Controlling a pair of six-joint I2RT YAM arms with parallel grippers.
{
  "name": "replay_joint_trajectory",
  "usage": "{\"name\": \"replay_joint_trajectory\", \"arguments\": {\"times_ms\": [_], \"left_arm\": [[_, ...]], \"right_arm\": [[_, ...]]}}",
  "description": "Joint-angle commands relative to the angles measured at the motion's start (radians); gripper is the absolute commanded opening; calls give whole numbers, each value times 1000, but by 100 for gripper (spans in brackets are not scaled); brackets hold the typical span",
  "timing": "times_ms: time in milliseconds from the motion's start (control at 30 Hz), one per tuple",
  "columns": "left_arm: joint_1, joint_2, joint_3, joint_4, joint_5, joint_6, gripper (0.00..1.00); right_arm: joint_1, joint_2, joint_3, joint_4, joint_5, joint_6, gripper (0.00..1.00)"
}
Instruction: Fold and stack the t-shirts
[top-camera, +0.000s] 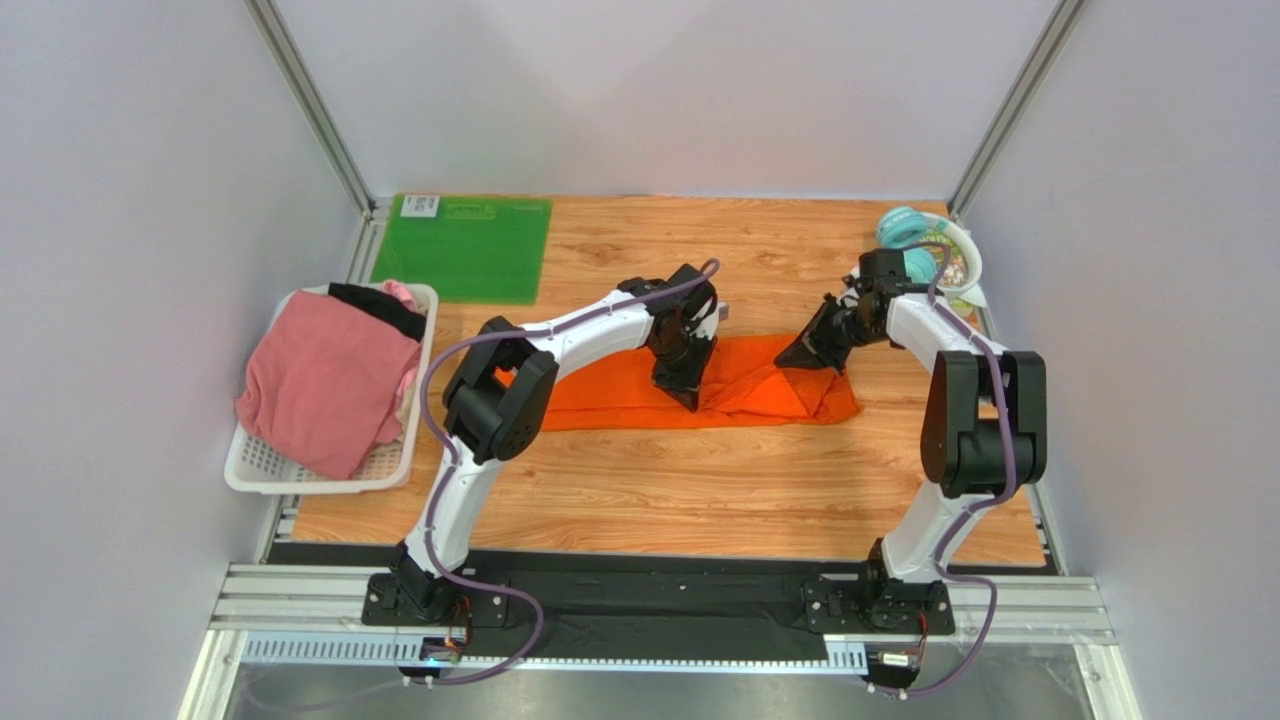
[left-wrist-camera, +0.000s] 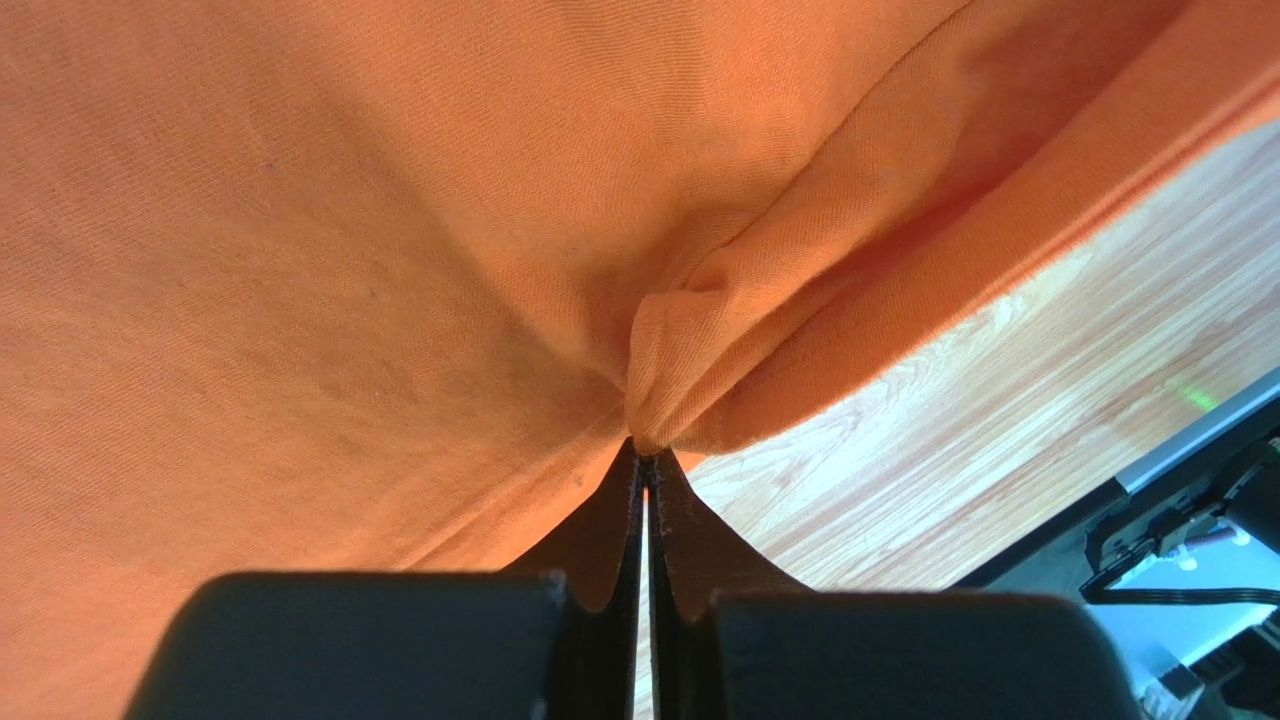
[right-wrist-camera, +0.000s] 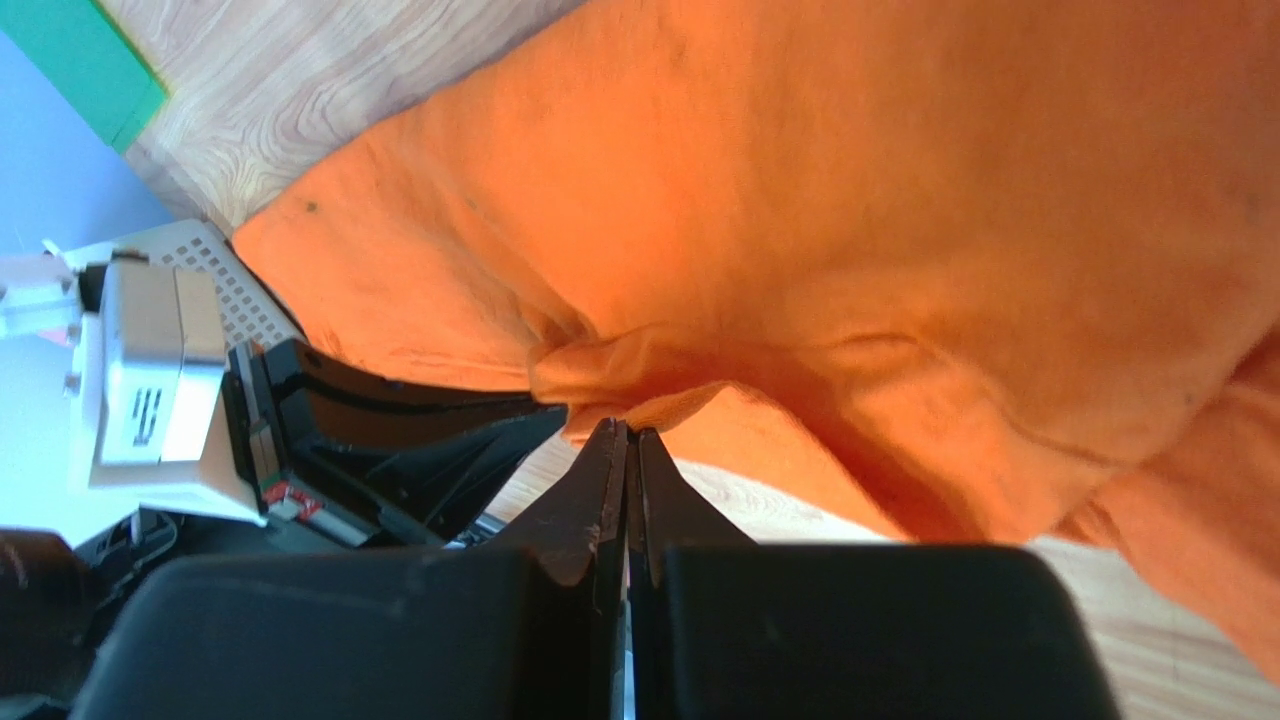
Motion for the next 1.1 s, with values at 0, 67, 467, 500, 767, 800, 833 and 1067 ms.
{"name": "replay_joint_trajectory", "arguments": {"times_ms": [0, 67, 467, 500, 767, 800, 833, 1067], "left_arm": [[6, -31, 42, -11, 23, 19, 0], [6, -34, 38, -10, 24, 21, 0], [18, -69, 61, -31, -13, 51, 19], [20, -75, 62, -33, -37, 53, 26], [56, -128, 88, -47, -57, 77, 84], [58, -134, 64, -43, -53, 79, 85], [56, -140, 52, -37, -47, 80, 86], [56, -115, -50, -25, 15, 107, 86]], "right_arm": [[1, 43, 65, 36, 5, 8, 0], [1, 62, 83, 36, 8, 6, 0], [-26, 89, 108, 32, 48, 3, 0], [-28, 89, 108, 33, 52, 2, 0], [-39, 123, 117, 27, 66, -7, 0], [-39, 129, 120, 27, 68, -7, 0], [-40, 137, 126, 27, 69, -7, 0], [-57, 175, 146, 1, 112, -27, 0]]}}
